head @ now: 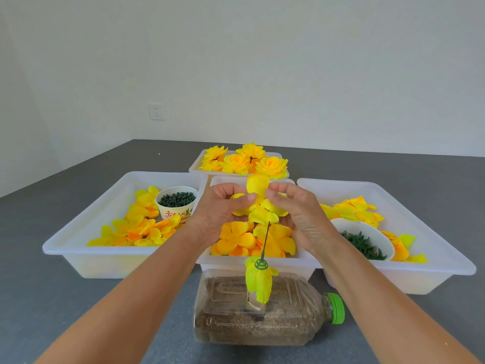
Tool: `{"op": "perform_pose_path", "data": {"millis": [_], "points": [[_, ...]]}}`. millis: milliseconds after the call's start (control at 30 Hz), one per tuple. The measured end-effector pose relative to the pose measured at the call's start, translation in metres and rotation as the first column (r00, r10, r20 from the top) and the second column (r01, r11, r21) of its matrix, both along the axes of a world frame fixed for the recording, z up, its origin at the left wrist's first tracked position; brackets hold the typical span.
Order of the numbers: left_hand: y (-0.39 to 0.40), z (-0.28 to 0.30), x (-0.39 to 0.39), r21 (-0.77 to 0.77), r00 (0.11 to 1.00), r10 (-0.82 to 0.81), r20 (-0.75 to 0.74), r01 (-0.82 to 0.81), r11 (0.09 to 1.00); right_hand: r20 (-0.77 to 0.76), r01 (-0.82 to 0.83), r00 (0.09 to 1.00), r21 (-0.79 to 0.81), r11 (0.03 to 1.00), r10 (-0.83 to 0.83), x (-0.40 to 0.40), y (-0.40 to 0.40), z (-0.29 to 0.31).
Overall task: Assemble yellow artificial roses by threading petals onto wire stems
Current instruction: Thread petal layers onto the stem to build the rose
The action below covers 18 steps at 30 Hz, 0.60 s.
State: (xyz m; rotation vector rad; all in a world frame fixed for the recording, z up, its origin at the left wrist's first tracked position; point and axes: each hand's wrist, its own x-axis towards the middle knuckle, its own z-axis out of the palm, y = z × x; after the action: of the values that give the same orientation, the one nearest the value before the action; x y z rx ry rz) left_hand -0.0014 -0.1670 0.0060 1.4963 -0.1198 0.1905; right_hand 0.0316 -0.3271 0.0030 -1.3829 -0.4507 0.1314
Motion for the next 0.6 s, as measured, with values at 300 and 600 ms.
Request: {"op": "perform_pose_path", "data": {"millis": [300, 600], "points": [[-0.004, 0.021, -0.015, -0.16, 0.999, -0.035, -0.036, 0.029, 0.987, -0.02, -0.053, 0.998, 0.092, 0.994, 0.055, -0.017, -0.013, 0.021], [-0.014, 0.042, -0.029, -0.05, 0.974, 0.152, 0.171, -0.145, 0.988, -0.001, -0.131, 0.991, 0.107, 0.986, 0.132, -0.033, -0.014, 0.049]]}}
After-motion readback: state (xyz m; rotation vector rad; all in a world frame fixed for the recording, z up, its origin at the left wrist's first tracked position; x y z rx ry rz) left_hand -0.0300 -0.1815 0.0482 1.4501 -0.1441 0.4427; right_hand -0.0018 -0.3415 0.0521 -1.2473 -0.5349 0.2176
